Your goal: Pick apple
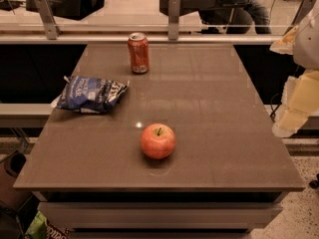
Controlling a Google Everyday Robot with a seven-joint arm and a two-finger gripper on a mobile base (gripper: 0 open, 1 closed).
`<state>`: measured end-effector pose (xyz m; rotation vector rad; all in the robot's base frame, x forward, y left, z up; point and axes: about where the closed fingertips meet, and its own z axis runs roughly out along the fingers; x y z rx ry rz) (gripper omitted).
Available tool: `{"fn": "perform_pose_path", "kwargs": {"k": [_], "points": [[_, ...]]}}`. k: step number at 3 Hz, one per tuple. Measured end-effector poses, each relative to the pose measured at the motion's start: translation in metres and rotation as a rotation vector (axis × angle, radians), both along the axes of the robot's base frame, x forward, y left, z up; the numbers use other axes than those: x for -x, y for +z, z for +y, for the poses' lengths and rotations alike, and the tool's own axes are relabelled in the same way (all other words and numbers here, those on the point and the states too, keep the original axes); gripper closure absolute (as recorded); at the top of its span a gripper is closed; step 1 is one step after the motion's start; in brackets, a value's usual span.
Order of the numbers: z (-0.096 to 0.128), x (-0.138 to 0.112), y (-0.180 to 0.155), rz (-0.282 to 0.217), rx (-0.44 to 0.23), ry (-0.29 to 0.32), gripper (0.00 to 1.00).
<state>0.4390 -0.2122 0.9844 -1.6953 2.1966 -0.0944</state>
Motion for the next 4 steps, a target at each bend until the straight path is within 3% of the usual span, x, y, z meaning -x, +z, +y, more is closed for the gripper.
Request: {"fn": "perform_pose_path", "kwargs": {"k": [2,4], "points": [[0.021,-0.002,-0.022,0.025,-0.235,0.021,0.0],[0.068,-0.007,-0.044,0.033,-0.441,0.043,0.0]]}}
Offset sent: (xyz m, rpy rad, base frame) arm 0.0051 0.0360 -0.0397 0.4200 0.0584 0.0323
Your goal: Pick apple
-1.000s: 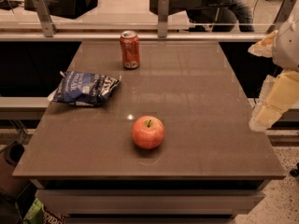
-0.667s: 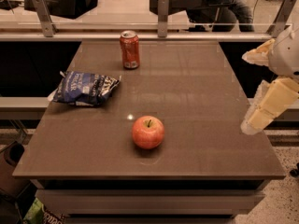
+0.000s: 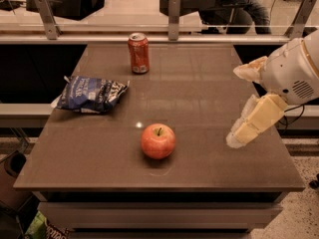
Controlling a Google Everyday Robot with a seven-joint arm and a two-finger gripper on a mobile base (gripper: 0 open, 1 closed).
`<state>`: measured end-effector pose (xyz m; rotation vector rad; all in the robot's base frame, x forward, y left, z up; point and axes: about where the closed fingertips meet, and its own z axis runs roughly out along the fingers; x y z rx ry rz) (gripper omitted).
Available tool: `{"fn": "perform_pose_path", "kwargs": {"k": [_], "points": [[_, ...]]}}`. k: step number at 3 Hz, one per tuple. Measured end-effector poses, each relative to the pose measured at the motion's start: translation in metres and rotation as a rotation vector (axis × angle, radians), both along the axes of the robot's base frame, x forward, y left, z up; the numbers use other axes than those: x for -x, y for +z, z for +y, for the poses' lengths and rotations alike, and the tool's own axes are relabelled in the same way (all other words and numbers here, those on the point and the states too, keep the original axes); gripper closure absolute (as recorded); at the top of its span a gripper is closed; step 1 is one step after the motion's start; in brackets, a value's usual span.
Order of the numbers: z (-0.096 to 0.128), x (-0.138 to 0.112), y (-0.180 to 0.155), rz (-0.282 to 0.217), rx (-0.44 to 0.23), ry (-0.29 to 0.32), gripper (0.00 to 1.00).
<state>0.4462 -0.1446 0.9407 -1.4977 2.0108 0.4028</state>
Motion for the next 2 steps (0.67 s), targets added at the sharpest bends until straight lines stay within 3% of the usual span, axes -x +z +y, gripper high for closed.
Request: {"fn": "perform_pose_path", "kwargs": {"k": [1,2], "points": [[0.0,0.0,0.0,0.0,0.0,0.0,0.0],[0.009,-0.005,-0.015,-0.001,-0.057,-0.001,0.0]]}}
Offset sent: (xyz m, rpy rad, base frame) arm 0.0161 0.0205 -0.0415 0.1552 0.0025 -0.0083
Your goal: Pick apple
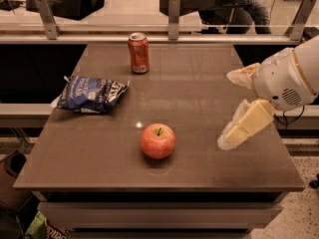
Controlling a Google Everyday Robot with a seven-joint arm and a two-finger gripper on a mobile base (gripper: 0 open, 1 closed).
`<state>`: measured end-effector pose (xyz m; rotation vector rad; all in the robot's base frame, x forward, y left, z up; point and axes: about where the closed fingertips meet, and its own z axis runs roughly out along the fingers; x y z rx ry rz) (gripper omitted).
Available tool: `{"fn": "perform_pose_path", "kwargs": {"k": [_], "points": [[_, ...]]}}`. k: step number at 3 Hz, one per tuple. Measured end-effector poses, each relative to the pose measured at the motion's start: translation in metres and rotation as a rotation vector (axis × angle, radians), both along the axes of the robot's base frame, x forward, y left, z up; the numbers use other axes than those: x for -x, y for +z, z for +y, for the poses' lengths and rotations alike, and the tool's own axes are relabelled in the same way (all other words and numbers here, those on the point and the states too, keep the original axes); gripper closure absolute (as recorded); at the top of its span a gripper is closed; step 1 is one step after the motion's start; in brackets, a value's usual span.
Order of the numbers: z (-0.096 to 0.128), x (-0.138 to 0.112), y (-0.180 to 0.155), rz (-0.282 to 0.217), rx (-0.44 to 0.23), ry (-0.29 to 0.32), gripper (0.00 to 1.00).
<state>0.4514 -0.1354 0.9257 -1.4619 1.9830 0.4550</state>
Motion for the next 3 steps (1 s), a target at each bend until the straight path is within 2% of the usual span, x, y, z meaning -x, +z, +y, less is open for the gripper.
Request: {"fn": "perform_pose_path", "kwargs": {"k": [3], "points": [[0.046,-0.019,-0.056,-0.031,-0.291,0.01,0.0]]}}
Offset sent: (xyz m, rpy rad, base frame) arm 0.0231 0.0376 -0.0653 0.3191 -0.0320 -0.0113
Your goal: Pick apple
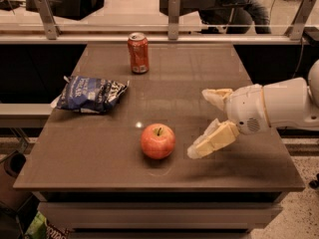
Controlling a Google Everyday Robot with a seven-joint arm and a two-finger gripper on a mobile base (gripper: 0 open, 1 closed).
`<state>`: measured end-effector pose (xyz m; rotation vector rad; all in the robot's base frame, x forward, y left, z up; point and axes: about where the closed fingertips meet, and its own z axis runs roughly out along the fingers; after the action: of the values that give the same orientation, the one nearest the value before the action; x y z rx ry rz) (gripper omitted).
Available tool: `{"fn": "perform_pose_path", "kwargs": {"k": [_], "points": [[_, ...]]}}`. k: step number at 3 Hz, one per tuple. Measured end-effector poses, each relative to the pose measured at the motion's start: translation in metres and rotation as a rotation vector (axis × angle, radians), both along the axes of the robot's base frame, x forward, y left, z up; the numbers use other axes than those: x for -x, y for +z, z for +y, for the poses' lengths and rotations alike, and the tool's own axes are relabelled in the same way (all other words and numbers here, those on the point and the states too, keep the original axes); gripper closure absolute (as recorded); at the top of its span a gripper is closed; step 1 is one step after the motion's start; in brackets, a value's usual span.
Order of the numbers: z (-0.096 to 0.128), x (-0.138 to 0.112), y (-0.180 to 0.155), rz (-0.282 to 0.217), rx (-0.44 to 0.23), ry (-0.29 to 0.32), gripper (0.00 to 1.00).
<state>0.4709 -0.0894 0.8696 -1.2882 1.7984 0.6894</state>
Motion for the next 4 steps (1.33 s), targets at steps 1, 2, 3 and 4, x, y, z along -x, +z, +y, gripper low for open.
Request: {"fn": "perform_pose_path", "kwargs": {"k": [1,2,3,4], "points": [[0.016,-0.004,-0.008,-0.015,-0.083,0.01,0.0],[0.027,0.0,-0.016,-0.021,-0.154,0.012,0.0],[0.031,0.011,-0.02,-0.023,-0.206,0.014,0.0],[0.034,0.02,-0.02,-0.025,-0.24,0.015,0.0]]}}
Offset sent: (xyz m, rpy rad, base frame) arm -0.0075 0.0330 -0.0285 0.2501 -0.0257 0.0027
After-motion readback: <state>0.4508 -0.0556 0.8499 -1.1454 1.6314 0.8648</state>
